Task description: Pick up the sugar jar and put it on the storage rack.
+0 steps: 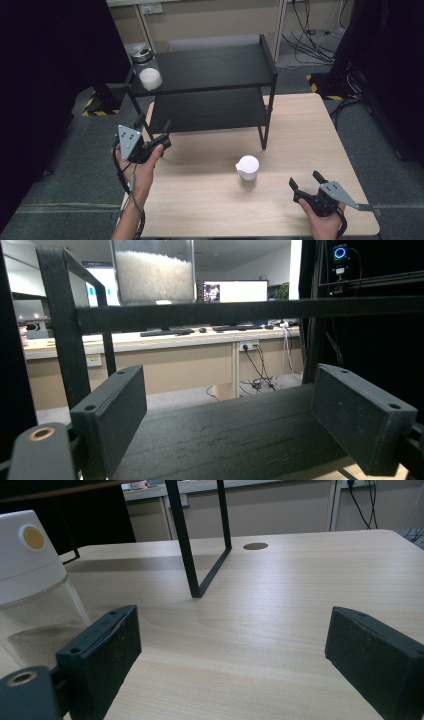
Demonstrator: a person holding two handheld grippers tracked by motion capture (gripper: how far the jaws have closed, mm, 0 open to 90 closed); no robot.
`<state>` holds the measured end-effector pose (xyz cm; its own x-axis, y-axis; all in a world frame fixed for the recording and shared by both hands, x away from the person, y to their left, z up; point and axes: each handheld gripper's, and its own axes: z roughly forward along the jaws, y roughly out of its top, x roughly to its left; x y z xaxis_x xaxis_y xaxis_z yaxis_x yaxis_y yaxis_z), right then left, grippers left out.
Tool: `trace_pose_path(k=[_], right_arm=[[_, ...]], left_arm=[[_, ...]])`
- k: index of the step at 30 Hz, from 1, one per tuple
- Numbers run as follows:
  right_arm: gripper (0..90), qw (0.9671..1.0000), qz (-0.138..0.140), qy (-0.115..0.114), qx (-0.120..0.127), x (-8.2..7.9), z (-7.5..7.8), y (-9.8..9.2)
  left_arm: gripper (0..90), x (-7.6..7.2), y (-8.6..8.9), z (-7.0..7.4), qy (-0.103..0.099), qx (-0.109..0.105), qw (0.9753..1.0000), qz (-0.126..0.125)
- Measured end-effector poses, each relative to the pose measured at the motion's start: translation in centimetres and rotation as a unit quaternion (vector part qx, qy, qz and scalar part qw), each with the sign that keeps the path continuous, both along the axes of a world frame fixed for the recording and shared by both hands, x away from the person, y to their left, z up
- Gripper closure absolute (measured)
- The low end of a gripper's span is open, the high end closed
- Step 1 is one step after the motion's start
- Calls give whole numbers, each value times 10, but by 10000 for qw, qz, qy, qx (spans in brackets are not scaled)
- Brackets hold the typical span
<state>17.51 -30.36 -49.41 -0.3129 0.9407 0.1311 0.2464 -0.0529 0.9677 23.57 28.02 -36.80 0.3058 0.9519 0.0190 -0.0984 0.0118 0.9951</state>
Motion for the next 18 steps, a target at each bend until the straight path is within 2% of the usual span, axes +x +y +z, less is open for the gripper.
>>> trace_pose_path(k=[4, 18], right_arm=[[81, 10000, 1, -3, 0, 0, 0, 0], [81, 10000, 4, -15, -3, 0, 0, 0]], left_arm=[[138, -3, 0, -10, 11, 62, 10000, -29], [138, -9, 3, -46, 230, -1, 9997, -111]])
